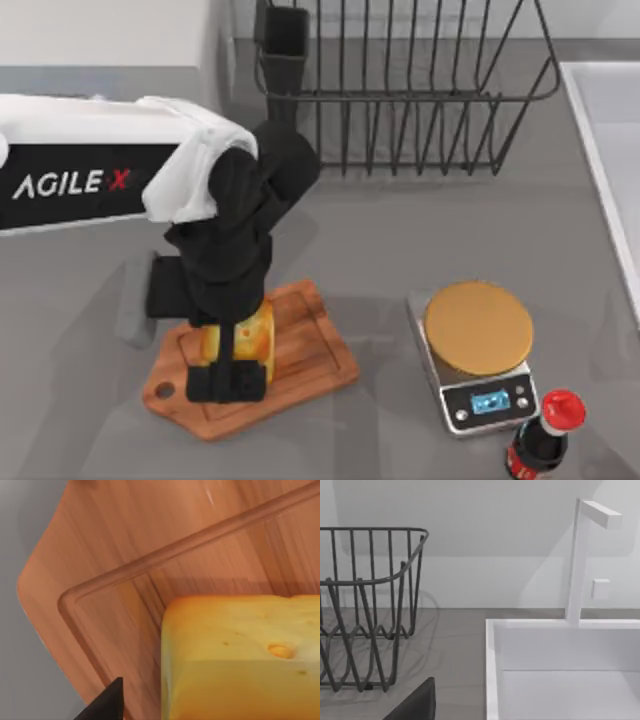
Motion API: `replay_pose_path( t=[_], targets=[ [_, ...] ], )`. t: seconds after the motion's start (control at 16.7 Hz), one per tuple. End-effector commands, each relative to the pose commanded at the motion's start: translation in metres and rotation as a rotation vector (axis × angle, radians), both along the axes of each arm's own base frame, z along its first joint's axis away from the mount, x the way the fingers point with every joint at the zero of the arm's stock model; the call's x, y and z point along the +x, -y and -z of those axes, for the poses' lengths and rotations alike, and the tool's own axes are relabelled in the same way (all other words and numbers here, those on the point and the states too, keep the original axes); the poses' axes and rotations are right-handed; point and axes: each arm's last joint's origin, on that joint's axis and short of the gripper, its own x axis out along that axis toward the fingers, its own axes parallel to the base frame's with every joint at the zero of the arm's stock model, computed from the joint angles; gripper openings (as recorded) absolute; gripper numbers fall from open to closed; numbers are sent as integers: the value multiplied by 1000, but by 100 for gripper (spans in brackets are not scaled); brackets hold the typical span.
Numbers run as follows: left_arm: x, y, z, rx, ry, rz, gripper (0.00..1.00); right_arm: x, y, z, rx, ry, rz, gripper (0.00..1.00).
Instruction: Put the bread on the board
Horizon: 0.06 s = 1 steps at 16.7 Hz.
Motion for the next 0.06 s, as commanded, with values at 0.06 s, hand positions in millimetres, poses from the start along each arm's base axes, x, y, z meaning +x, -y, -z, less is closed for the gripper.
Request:
replay_pose_path(
  t=[0.06],
  targets=[
    [0,0,0,0,0,0,100,0,0,0,0,0,0,100]
  ],
)
